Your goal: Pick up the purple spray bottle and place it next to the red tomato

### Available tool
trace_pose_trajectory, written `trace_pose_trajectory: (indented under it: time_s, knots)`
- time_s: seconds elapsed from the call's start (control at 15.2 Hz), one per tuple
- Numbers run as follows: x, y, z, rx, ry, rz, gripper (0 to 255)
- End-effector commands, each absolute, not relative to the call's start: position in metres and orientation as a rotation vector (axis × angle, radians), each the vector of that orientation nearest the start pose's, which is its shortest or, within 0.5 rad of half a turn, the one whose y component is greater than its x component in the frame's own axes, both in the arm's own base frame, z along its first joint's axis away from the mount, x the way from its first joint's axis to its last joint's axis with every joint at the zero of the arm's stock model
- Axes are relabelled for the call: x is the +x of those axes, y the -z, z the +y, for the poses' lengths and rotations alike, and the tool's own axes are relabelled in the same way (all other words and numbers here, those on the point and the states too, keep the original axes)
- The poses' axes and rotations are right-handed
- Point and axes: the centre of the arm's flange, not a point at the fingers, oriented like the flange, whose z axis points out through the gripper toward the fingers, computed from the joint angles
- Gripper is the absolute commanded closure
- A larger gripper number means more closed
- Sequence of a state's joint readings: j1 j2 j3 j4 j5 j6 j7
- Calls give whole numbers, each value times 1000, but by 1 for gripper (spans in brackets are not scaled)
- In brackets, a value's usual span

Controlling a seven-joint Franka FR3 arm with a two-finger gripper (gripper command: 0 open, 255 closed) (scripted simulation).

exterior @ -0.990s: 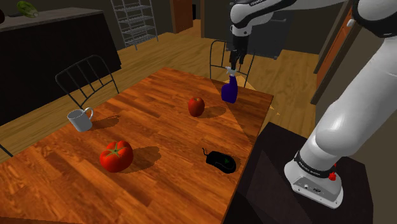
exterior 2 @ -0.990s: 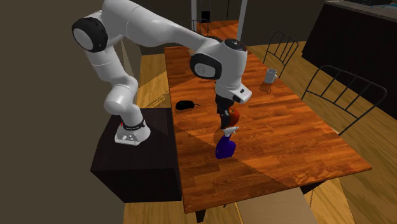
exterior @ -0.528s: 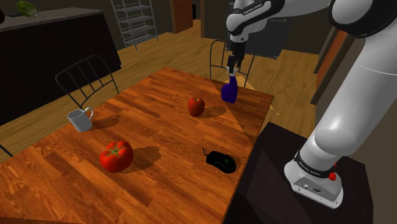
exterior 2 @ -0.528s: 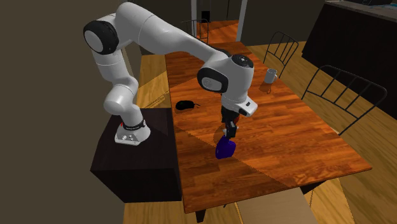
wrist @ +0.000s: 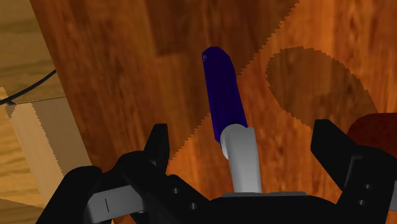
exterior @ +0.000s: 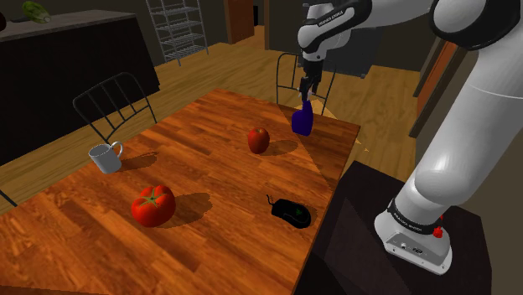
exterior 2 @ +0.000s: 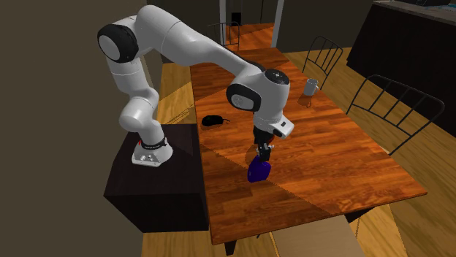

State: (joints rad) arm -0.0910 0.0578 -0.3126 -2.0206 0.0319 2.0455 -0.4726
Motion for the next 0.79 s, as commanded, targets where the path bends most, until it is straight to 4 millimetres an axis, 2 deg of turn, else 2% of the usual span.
trace_pose_trajectory:
  time_s: [0.0,0.07,0.13,0.73]
  knots:
    - [517,-421,-217,-3118,-35,-85,0]
    - [517,-421,-217,-3118,-35,-85,0]
    - [517,-421,-217,-3118,-35,-85,255]
    - [517,-421,-217,-3118,-35,-85,255]
